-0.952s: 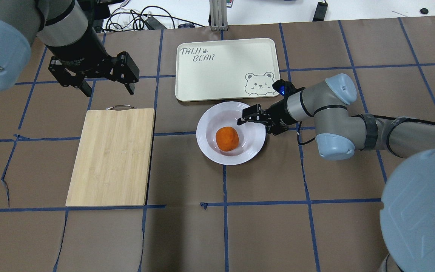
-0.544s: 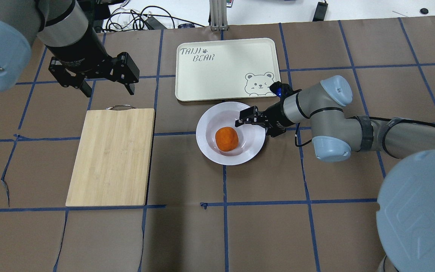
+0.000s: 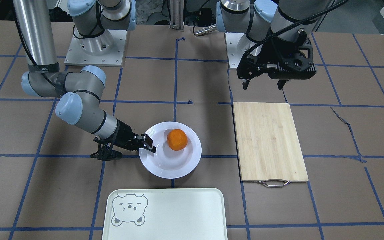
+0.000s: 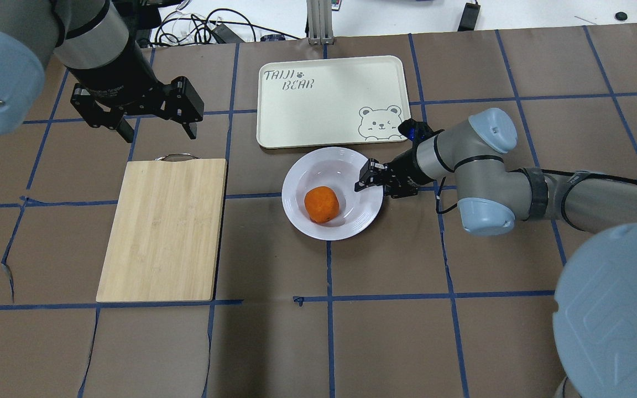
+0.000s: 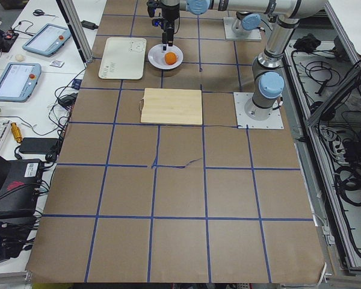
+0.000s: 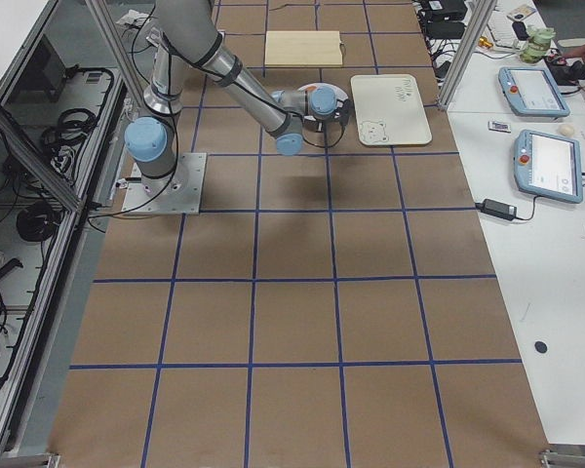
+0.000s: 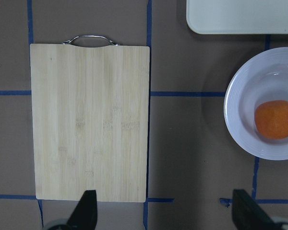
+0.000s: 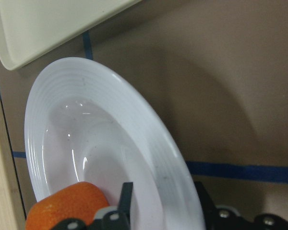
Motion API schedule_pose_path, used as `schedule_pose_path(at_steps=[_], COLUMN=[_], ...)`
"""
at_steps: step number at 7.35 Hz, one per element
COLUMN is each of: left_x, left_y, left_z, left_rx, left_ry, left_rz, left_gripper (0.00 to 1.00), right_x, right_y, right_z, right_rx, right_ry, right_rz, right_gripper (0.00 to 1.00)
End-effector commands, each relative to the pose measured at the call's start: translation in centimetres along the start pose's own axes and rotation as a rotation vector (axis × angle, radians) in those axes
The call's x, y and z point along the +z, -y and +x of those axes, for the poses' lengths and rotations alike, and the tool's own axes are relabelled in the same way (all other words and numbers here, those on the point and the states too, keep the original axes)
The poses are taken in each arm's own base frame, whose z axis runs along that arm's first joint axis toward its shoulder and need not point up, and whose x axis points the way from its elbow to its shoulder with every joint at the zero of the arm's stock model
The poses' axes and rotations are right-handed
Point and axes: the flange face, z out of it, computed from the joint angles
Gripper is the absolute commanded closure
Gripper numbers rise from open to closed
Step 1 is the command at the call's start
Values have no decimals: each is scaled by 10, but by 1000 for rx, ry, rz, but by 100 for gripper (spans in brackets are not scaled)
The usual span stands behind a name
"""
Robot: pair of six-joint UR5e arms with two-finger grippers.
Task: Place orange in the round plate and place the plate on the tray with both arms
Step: 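Move the left arm back to rest while the right gripper grasps the plate rim, then lift the plate with the right gripper and set it onto the bear tray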
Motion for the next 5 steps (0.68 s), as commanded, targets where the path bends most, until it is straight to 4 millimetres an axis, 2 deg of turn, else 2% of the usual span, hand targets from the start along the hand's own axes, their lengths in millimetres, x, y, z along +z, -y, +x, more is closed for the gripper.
schedule_pose_path(at_steps=[1,3,5], left_x=[-2,0,1], left_y=[-2,-2,-3], left_z=[1,1,0], left_rx=[1,1,1], left_ry=[-4,-3,0], left_rz=[3,0,-2], left_gripper=[0,0,0], right_x=[-3,-8,-33], right_y=[1,2,8], right_z=[0,-5,-25], right_rx=[35,70,68], right_ry=[-14,-13,-3], right_rz=[7,18,60], right_gripper=[82,84,84])
